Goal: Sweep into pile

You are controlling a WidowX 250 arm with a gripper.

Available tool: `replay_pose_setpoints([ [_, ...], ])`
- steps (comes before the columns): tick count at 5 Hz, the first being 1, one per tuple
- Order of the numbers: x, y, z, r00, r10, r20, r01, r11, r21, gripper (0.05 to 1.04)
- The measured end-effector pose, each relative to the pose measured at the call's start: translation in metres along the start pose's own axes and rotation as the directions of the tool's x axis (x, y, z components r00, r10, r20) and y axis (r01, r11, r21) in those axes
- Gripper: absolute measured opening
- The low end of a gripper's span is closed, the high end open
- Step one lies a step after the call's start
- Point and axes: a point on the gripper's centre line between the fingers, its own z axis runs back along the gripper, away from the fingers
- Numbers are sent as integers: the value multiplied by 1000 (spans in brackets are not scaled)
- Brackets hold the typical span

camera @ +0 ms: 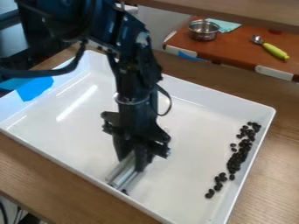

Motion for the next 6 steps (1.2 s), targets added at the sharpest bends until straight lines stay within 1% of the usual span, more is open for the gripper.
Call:
replay_pose_setpoints([
  [2, 4, -26, -4, 999, 20, 42, -19, 1000, -10, 372],
  [3, 12, -33, -5, 997, 46, 54, -45, 999, -16, 372],
  [4, 12, -60, -7, 998, 34, 52, -32, 998, -49, 372],
  [5, 3, -79, -6, 999, 36, 18, -34, 996, -78, 372],
  [6, -4, -100, -5, 1000, 8, 9, -7, 995, -95, 372],
])
